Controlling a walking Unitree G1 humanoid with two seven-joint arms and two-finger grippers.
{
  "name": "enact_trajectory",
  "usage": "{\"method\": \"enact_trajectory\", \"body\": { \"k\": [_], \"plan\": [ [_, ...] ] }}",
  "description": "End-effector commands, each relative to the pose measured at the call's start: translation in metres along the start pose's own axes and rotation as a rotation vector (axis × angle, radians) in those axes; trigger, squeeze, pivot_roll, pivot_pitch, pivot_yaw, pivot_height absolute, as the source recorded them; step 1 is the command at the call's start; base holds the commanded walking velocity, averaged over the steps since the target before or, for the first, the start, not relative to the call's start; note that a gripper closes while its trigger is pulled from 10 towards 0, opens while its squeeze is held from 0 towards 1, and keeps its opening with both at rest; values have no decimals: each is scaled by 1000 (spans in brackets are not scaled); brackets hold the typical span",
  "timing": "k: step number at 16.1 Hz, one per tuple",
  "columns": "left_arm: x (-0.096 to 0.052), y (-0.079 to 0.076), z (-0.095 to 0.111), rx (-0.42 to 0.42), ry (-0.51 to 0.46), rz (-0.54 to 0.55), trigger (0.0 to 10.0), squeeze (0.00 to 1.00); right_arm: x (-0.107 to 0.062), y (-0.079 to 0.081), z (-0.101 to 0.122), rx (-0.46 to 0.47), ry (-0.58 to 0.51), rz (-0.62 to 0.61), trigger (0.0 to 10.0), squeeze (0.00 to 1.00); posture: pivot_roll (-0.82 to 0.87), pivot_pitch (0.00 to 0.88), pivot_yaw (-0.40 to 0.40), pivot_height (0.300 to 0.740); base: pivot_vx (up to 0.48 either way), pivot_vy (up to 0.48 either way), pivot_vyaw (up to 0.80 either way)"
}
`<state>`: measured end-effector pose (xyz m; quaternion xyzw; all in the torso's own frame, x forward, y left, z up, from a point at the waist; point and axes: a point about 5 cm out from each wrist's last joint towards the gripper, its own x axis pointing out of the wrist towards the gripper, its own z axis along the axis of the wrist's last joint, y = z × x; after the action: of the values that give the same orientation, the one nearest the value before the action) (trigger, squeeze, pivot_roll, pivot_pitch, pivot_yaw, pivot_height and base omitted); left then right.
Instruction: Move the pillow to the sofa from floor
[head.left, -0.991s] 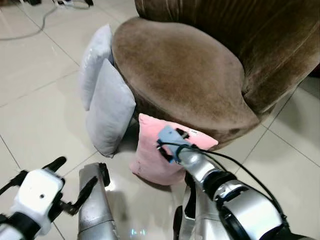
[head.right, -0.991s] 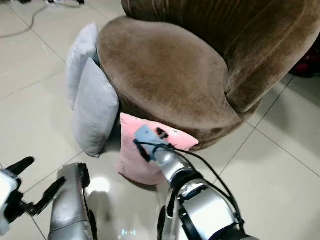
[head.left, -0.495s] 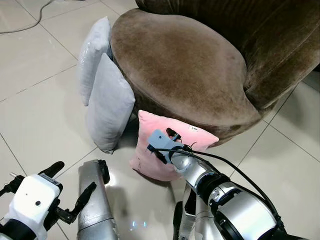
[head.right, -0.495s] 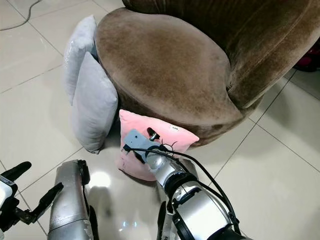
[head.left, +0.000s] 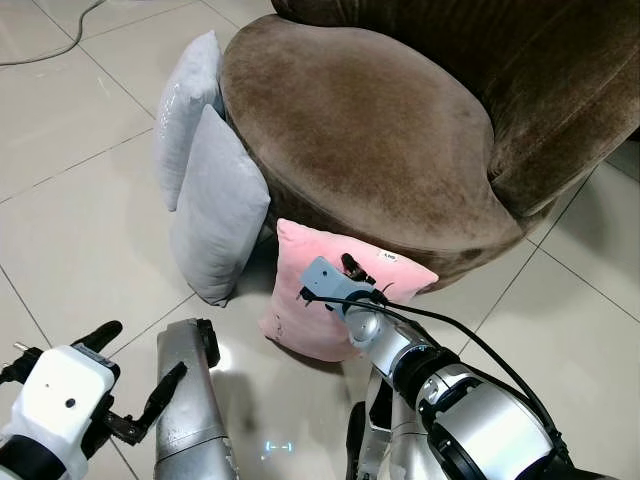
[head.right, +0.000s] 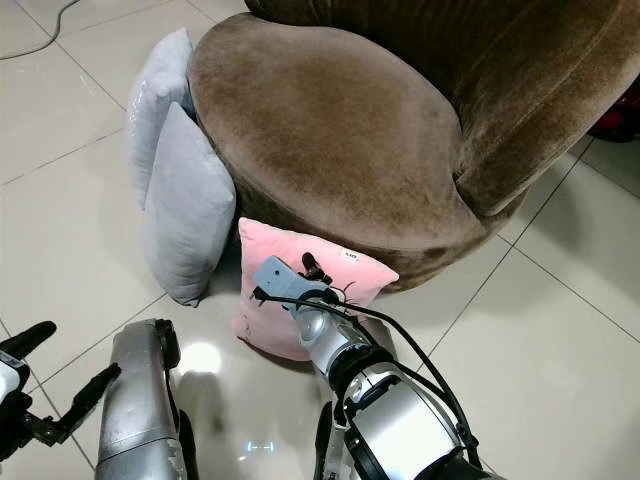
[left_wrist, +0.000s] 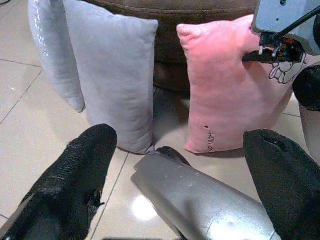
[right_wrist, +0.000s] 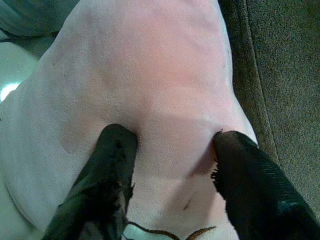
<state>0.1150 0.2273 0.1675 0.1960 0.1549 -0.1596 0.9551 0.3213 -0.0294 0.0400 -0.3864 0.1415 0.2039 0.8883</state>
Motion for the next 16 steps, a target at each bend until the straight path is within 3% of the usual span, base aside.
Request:
{"method": "enact_trajectory", "body": {
  "k": [1, 16],
  "plan": [
    [-2, -1, 3, 5, -6, -7, 10000, 0, -1, 5, -4, -3, 25, 12, 0, 0, 209, 243, -124, 481, 0, 0, 0],
    [-5, 1, 2, 3, 7, -11, 10000, 0, -1, 11, 5, 21, 5, 40, 0, 0, 221, 243, -118, 481, 0, 0, 0]
  ]
}}
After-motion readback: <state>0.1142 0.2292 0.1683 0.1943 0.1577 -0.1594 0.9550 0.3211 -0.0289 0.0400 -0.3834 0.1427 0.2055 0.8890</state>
